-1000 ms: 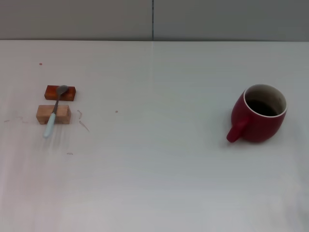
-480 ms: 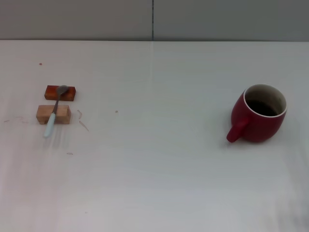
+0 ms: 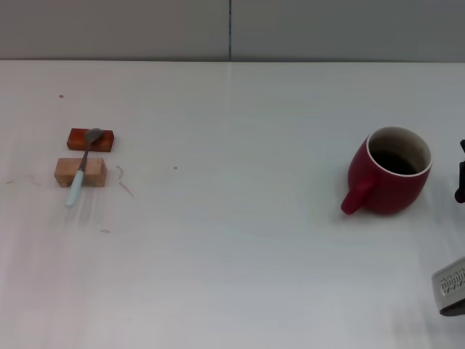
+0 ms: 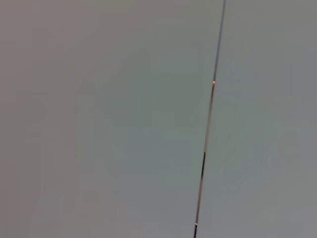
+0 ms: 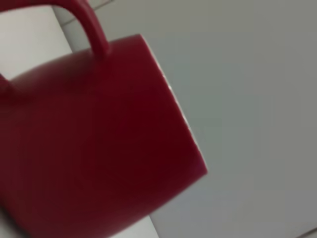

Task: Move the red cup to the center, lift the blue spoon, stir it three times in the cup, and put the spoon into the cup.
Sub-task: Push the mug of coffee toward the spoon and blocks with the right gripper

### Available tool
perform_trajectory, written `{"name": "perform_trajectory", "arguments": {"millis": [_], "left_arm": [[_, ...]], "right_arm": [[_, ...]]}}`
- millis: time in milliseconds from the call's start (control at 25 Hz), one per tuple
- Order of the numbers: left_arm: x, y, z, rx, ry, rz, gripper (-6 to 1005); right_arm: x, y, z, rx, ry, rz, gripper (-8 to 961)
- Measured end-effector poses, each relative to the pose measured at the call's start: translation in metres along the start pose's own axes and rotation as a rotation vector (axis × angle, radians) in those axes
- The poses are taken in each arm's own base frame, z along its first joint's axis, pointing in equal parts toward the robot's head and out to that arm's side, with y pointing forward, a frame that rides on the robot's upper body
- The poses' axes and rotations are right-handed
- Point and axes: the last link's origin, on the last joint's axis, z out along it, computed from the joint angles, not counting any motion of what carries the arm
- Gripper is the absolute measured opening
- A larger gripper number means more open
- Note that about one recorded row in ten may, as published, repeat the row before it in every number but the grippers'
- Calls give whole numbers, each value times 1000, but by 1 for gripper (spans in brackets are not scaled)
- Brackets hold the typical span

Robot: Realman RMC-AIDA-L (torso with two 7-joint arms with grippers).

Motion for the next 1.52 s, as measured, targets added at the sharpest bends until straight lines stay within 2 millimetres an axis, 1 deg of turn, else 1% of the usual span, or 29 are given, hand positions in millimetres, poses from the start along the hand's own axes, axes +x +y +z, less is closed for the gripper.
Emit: {"name": "perform_trajectory", "arguments": {"millis": [360,640,800,920,1520], "left_arm": [[0,0,-1,1,3,-3,841],[1,-1,-2,2,7,-1,842],[2,-2,-3,2,10,2,842],[2,-3,-3,3,10,3,841],[3,-6,-5,7,14,10,842]], "right_arm": [[-14,13,4,-65,-27,37,64],[-24,18,4,-89,-54,86,64],[-33,20,8,-97,-70,127,64],[-42,23,11,-111,-87,148,64],[-97,29,34,-169,-197,255,64]]}}
